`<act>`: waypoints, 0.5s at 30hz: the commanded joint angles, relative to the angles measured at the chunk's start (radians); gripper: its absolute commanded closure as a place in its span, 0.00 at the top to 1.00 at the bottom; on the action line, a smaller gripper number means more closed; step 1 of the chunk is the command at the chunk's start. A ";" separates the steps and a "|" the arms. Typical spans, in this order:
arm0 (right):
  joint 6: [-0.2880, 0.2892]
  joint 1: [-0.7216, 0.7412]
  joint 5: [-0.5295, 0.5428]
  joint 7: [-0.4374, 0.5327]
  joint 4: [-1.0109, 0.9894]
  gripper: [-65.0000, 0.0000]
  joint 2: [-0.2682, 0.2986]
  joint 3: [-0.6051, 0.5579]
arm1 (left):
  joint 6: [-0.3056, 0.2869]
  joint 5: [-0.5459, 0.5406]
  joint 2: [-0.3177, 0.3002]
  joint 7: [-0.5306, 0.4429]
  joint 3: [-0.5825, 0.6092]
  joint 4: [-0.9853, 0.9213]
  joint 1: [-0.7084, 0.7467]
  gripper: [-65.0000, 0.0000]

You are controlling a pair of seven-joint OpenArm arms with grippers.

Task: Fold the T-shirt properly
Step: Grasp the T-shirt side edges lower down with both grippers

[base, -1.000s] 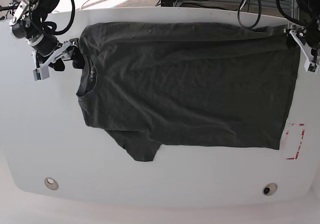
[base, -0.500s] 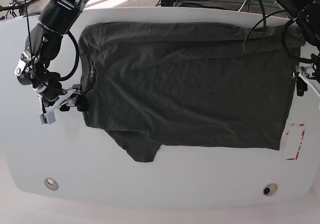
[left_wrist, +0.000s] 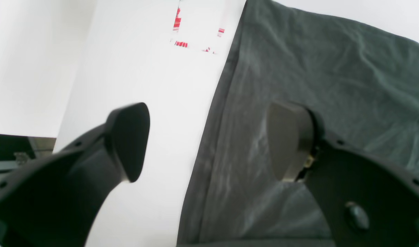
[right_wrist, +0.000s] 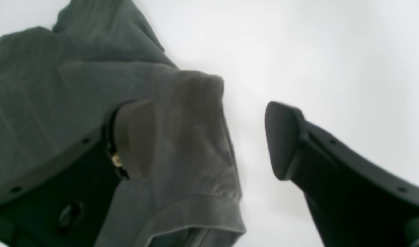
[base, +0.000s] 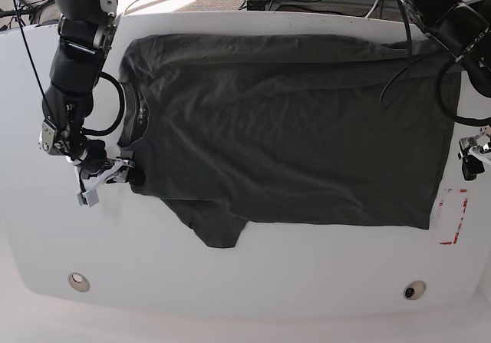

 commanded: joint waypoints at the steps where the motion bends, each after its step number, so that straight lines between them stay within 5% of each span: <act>1: 0.007 0.026 0.014 0.098 -0.056 0.72 0.020 -0.056 | 0.006 -0.011 -0.021 -0.087 0.000 0.010 -0.015 0.77; 10: 0.007 0.026 0.016 0.112 -0.099 0.70 -0.012 -0.088 | 0.006 -0.011 -0.066 -0.229 0.006 -0.165 -0.026 0.77; 15: 0.006 0.026 0.016 0.112 -0.099 0.52 -0.026 -0.088 | 0.006 -0.011 -0.118 -0.368 0.018 -0.363 -0.067 0.77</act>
